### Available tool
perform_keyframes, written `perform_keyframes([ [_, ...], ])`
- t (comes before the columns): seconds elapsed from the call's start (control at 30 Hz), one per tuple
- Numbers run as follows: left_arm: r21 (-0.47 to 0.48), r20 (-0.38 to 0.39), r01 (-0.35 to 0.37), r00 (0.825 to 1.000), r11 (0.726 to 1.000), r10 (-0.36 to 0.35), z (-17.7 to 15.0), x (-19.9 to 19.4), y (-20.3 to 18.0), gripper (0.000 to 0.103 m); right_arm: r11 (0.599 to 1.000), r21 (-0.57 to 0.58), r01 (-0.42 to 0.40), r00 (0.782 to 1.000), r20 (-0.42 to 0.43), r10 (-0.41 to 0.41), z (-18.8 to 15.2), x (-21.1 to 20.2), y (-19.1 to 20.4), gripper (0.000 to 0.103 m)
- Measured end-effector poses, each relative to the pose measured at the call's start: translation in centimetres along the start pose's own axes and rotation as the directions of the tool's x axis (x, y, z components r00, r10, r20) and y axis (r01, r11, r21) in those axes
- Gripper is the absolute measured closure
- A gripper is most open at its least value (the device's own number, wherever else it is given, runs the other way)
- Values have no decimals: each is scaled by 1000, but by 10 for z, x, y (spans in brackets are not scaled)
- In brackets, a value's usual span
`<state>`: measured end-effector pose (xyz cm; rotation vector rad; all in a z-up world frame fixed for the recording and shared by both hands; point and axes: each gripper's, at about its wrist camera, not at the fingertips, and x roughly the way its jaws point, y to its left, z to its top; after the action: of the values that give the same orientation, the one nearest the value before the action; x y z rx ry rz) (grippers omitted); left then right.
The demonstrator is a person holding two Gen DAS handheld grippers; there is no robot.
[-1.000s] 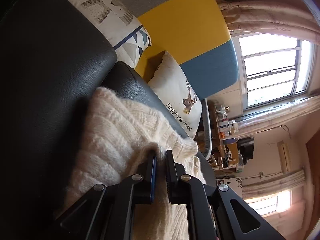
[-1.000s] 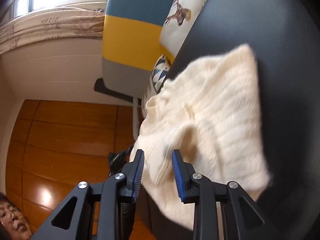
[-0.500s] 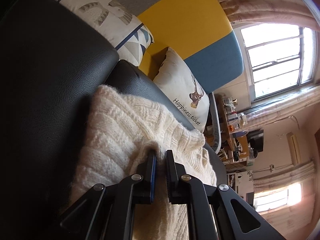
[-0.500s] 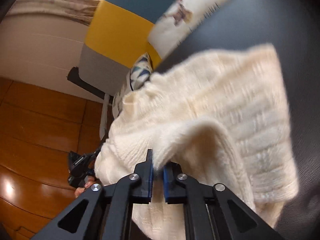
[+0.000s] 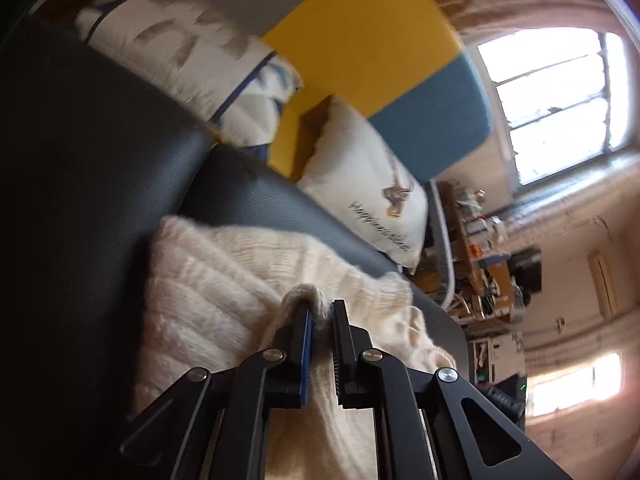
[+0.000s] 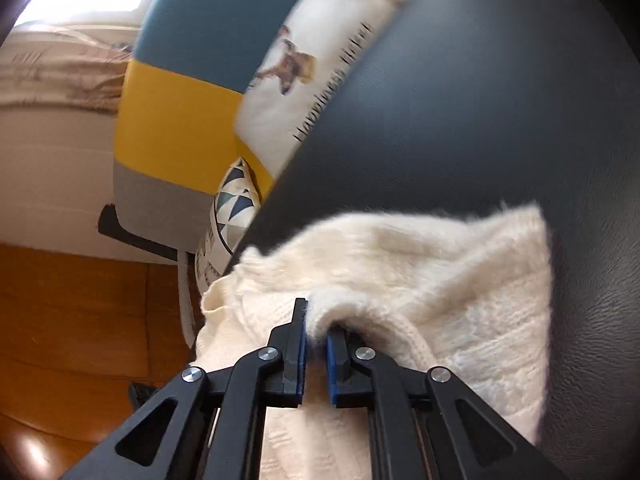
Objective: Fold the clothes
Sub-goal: 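Pinch the folded bundle with both grippers and tuck the edges, then release the sweater with both grippers and pull back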
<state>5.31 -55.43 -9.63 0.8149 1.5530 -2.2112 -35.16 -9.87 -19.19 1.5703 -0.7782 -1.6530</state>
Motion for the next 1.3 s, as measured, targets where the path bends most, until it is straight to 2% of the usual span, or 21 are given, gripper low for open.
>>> perform_keyframes([
  [0.1, -44, -16, 41, 999, 998, -41, -3, 6, 11, 94, 995, 52, -88, 996, 7, 87, 0, -5, -12, 93],
  [0.13, -64, -26, 60, 998, 996, -61, -3, 8, 15, 93, 992, 56, -118, 993, 18, 117, -1, -9, -13, 83],
  [0.2, -97, -32, 85, 996, 992, -89, -4, 10, 24, 92, 982, 44, -181, 983, 52, 179, -5, -22, -10, 75],
  [0.3, -64, -34, 85, 996, 994, -87, -16, 8, 23, 91, 974, -56, -220, 971, 84, 224, -22, -39, 3, 69],
  [0.33, -44, -35, 77, 996, 996, -78, -20, 6, 21, 91, 976, -93, -196, 977, 64, 203, -29, -39, 7, 67],
  [0.4, -14, -45, 67, 997, 998, -68, -32, 4, 19, 92, 983, -170, -72, 997, 1, 73, -46, -31, 10, 67],
  [0.63, -52, -57, 72, 996, 996, -75, -85, -28, 34, 92, 917, -390, 85, 992, -55, -115, -106, -48, 20, 71],
  [0.67, -60, -59, 73, 995, 995, -77, -93, -34, 37, 92, 891, -438, 115, 988, -46, -150, -114, -52, 24, 71],
  [0.7, -62, -64, 70, 995, 996, -74, -102, -42, 39, 92, 846, -508, 165, 980, -12, -198, -124, -58, 32, 71],
  [0.77, -62, -73, 61, 995, 996, -65, -120, -55, 42, 92, 717, -640, 274, 955, 91, -284, -146, -71, 52, 67],
  [0.83, -31, -80, 36, 996, 999, -38, -131, -66, 40, 92, 593, -702, 394, 918, 273, -287, -169, -93, 76, 67],
  [0.87, -15, -83, 24, 996, 1000, -25, -136, -71, 39, 92, 499, -717, 487, 873, 402, -276, -184, -105, 91, 63],
  [0.9, 2, -84, 10, 996, 1000, -10, -141, -75, 37, 92, 382, -707, 595, 803, 542, -248, -201, -116, 107, 57],
  [0.93, 26, -78, -11, 997, 1000, 13, -144, -79, 34, 92, 284, -658, 698, 715, 666, -214, -217, -125, 121, 48],
  [0.97, 48, -74, -29, 997, 998, 32, -146, -83, 30, 92, 246, -588, 770, 633, 750, -190, -226, -133, 129, 38],
  [1.0, 64, -72, -38, 997, 997, 43, -147, -86, 27, 92, 253, -531, 809, 580, 793, -189, -229, -140, 130, 31],
  [1.03, 85, -61, -54, 996, 995, 60, -148, -89, 23, 92, 267, -513, 816, 569, 795, -211, -228, -143, 129, 19],
  [1.07, 103, -50, -67, 996, 992, 73, -148, -93, 19, 92, 284, -535, 796, 600, 763, -242, -225, -142, 127, 21],
  [1.1, 117, -39, -68, 997, 991, 73, -148, -97, 16, 92, 304, -569, 764, 641, 718, -270, -222, -139, 125, 23],
  [1.23, 179, -18, -88, 995, 980, 93, -156, -117, 17, 90, 437, -671, 599, 801, 492, -342, -229, -129, 104, 26],
  [1.3, 210, -7, -99, 995, 973, 102, -159, -126, 17, 90, 427, -721, 545, 835, 417, -360, -242, -126, 99, 26],
])
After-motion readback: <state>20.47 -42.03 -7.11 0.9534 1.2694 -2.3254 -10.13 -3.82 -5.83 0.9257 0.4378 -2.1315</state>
